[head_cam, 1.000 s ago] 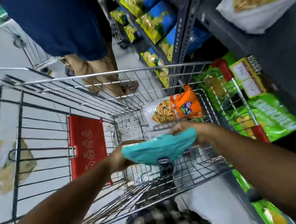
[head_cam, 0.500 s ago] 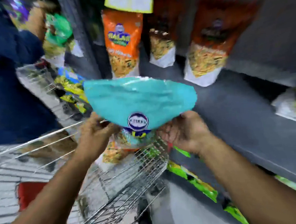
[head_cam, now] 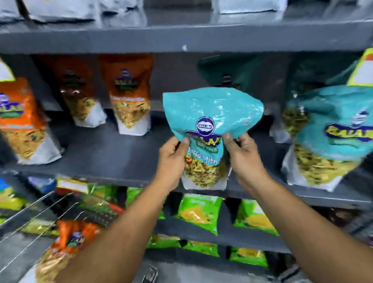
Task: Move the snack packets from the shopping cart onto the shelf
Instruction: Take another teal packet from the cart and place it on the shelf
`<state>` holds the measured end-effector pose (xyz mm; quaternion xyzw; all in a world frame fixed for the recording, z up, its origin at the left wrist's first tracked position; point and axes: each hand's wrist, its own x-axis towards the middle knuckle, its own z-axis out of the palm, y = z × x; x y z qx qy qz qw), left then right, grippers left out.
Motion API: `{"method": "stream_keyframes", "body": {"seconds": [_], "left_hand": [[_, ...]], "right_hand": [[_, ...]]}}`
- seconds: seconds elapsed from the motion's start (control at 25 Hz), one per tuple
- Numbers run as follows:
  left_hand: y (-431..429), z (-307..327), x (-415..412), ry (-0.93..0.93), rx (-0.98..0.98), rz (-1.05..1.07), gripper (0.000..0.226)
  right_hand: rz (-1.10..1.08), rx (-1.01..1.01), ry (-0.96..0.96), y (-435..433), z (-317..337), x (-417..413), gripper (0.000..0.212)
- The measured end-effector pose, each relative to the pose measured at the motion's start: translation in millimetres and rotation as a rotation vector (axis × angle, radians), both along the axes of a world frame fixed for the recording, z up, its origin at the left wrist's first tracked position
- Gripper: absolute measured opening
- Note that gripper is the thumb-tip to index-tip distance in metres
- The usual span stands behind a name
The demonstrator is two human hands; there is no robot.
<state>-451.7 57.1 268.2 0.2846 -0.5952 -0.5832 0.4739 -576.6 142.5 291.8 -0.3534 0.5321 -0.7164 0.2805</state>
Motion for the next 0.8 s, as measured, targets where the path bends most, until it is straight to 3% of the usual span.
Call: {"method": "stream_keyframes", "body": {"seconds": [0.12, 0.32, 0.6, 0.72, 0.8], "left_hand": [[1.0, -2.8, -55.5, 0.086, 0.102, -0.051, 0.031], [6.0, -10.2, -89.5, 0.153, 0.196, -0.099, 0.026], [-1.1, -22.1, -71.5, 0.16, 0.185, -0.152, 0.027], [-3.4, -28.2, -22.2, 0.017, 0.177, -0.034, 0.039], [-9.0, -34.6, 37.4, -0.076, 0.102, 0.087, 0.038]], "right_hand": [[-0.153, 0.044, 0.052, 5.0, -5.2, -39.3, 0.023], [-0.209, 0.088, 0.121, -1.9, -21.3, -72.7, 0.009], [-0.421, 0.119, 0.251, -0.8, -47.7, -63.6, 0.054], [-0.546, 0.072, 0.336, 22.4, -67.9, -28.6, 0.062], [-0.47, 0.092, 0.393, 36.3, -90.2, 15.4, 0.061]]}}
